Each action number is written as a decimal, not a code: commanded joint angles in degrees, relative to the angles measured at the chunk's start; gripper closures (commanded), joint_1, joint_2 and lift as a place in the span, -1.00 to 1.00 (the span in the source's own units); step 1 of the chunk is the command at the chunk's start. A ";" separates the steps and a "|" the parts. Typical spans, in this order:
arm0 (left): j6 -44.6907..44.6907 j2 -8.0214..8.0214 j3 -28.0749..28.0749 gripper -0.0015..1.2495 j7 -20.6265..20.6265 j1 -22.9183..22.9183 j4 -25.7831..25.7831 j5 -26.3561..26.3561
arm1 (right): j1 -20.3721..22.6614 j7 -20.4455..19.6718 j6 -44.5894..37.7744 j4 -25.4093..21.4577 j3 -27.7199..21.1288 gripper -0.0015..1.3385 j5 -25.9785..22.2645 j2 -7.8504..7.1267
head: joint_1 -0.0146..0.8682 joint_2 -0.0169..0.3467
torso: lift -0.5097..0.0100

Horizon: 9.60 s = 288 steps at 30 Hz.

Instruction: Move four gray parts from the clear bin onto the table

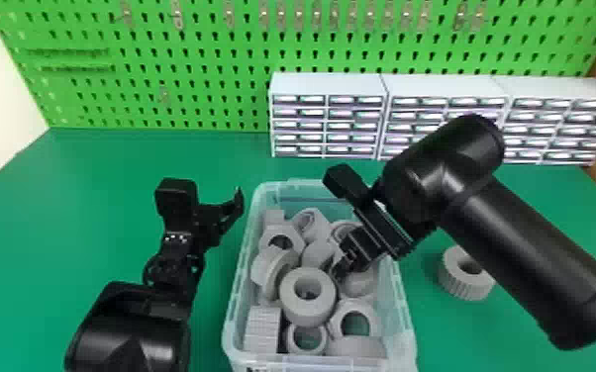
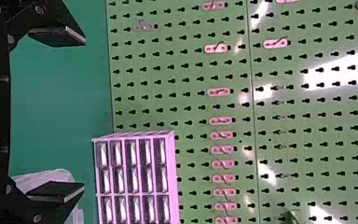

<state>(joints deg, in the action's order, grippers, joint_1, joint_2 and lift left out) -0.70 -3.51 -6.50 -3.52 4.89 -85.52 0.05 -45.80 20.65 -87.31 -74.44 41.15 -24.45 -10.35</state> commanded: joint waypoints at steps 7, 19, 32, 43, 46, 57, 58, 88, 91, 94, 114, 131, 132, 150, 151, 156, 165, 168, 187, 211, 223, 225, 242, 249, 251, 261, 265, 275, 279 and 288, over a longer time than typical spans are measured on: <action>0.00 0.00 0.00 -0.71 0.00 0.03 0.00 0.04 | -0.35 0.00 0.12 -0.35 -0.19 0.40 -0.24 -0.03 | 0.60 -0.51 | 0.76; 0.00 -0.09 0.00 -0.71 0.00 -0.05 0.00 -0.05 | -0.43 0.00 -0.23 -2.38 -1.42 0.51 0.11 -0.03 | 0.60 -0.51 | 0.76; 0.00 -0.18 0.00 -0.71 0.00 -0.14 0.00 -0.05 | -0.52 0.00 -1.46 -6.77 -3.71 0.51 0.81 -0.11 | 0.60 -0.51 | 0.76; 0.00 -0.44 -0.09 -0.71 0.00 -0.14 0.00 -0.05 | -0.43 0.00 -2.25 -10.11 -6.08 0.51 1.07 -0.29 | 0.60 -0.51 | 0.76; 0.00 -0.44 -0.09 -0.71 0.00 -0.14 0.00 -0.05 | -0.43 0.00 -2.42 -10.81 -6.79 0.51 1.16 -0.29 | 0.60 -0.51 | 0.76; 0.00 -0.53 -0.18 -0.71 0.00 -0.23 0.00 -0.05 | -0.35 0.00 -2.77 -13.01 -10.65 0.50 2.92 -0.64 | 0.60 -0.51 | 0.76; 0.00 -0.53 -0.18 -0.71 0.00 -0.23 0.00 -0.05 | -0.35 0.00 -2.77 -13.19 -11.00 0.51 3.01 -0.64 | 0.60 -0.51 | 0.76; 0.00 -0.53 -0.53 -0.71 -0.09 -0.14 0.00 0.04 | 2.29 0.00 -2.77 -15.38 -21.38 0.51 9.60 -1.70 | 0.60 -0.51 | 0.76; 0.00 -0.53 -0.53 -0.71 -0.09 -0.23 0.00 0.04 | 2.56 0.00 -2.77 -15.38 -22.08 0.51 10.22 -1.78 | 0.60 -0.51 | 0.76; 0.00 -0.53 -0.44 -0.71 -0.09 -0.32 0.00 0.04 | 2.73 0.00 -2.77 -15.38 -22.52 0.51 10.48 -1.87 | 0.60 -0.51 | 0.76; 0.00 -0.53 -0.53 -0.71 -0.35 -0.32 0.00 0.13 | 4.84 0.00 -2.77 -16.09 -26.56 0.51 14.52 -2.66 | 0.60 -0.51 | 0.76; 0.00 -0.53 -0.79 -0.71 -0.53 -0.23 0.09 0.04 | 6.42 0.00 -2.77 -16.44 -28.85 0.51 16.54 -3.01 | 0.60 -0.51 | 0.76; 0.00 -0.53 -0.88 -0.71 -0.53 -0.23 0.09 0.04 | 6.42 0.00 -2.77 -16.44 -28.93 0.51 16.72 -3.01 | 0.60 -0.51 | 0.76; 0.00 -0.44 -1.41 -0.71 -0.88 0.38 0.26 -0.05 | 8.53 0.00 -2.77 -15.56 -30.08 0.51 18.21 -3.19 | 0.60 -0.51 | 0.76; 0.00 -0.44 -1.49 -0.71 -0.88 0.47 0.35 -0.05 | 8.62 0.00 -2.77 -15.38 -30.08 0.51 18.21 -3.10 | 0.60 -0.51 | 0.76; 0.00 -0.44 -1.85 -0.71 -0.88 0.74 0.62 -0.22 | 9.06 0.00 -2.77 -14.33 -29.64 0.51 18.13 -2.75 | 0.60 -0.51 | 0.76; 0.00 -0.44 -2.02 -0.71 -0.97 0.91 0.79 -0.31 | 9.76 0.00 -2.77 -11.25 -27.53 0.51 16.98 -2.57 | 0.60 -0.51 | 0.76; 0.00 -0.44 -2.02 -0.71 -0.97 1.00 0.79 -0.31 | 9.94 0.00 -2.77 -10.20 -27.09 0.51 16.89 -2.57 | 0.60 -0.51 | 0.76; 0.09 -0.44 -2.20 -0.71 -1.06 1.00 0.97 -0.49 | 10.38 0.00 -2.77 -3.96 -24.63 0.51 15.14 -2.66 | 0.60 -0.51 | 0.76; 0.96 -0.44 -2.90 -0.71 -1.23 1.53 1.67 -0.84 | 10.47 0.00 -2.77 -1.67 -23.84 0.51 14.70 -2.93 | 0.60 -0.51 | 0.76; 1.05 -0.44 -2.90 -0.71 -1.32 1.35 1.76 -1.01 | 10.64 0.00 -2.25 -0.88 -24.01 0.51 14.43 -3.01 | 0.60 -0.51 | 0.76; 1.05 -0.44 -2.81 -0.71 -1.32 1.44 1.76 -1.01 | 10.55 0.00 -2.16 -0.71 -23.84 0.51 14.43 -2.93 | 0.60 -0.51 | 0.76; 1.23 -0.44 -2.72 -0.71 -1.41 1.53 1.76 -1.10 | 10.38 0.00 -1.11 1.58 -22.43 0.50 13.38 -2.84 | 0.60 -0.51 | 0.76; 1.23 -0.44 -2.72 -0.71 -1.41 1.53 1.76 -1.10 | 10.38 0.00 -0.93 2.20 -22.17 0.50 13.12 -2.84 | 0.60 -0.51 | 0.76; 1.23 -0.44 -2.72 -0.71 -1.41 1.53 1.76 -1.10 | 10.47 0.00 -0.67 2.28 -22.17 0.49 13.03 -2.84 | 0.60 -0.51 | 0.76; 1.23 -0.44 -2.64 -0.71 -1.41 1.44 1.76 -1.19 | 10.47 0.00 -0.67 2.46 -22.08 -0.08 12.85 -2.84 | 0.60 -0.51 | 0.76; 1.23 -0.44 -2.64 -0.71 -1.41 1.44 1.76 -1.19 | 10.47 0.00 -0.67 2.46 -22.25 -0.15 12.85 -2.93 | 0.60 -0.51 | 0.76; 1.23 -0.44 -2.46 -0.71 -1.41 1.09 1.76 -1.19 | 10.11 0.00 -0.67 2.28 -22.43 -0.17 12.59 -2.93 | 0.60 -0.51 | 0.76; 1.23 -0.44 -2.37 -0.71 -1.41 0.91 1.76 -1.19 | 9.41 0.00 -1.37 1.14 -22.52 -0.17 12.85 -2.84 | 0.60 -0.51 | 0.76; 1.32 -0.44 -2.37 -0.71 -1.41 0.74 1.76 -1.19 | 7.74 0.00 -2.77 -4.75 -24.01 -0.17 14.52 -2.84 | 0.60 -0.51 | 0.76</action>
<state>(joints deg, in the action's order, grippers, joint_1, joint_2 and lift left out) 0.61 -3.95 -8.88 -4.93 5.76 -83.76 -1.14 -37.39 20.65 -89.79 -76.32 17.85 -11.03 -13.20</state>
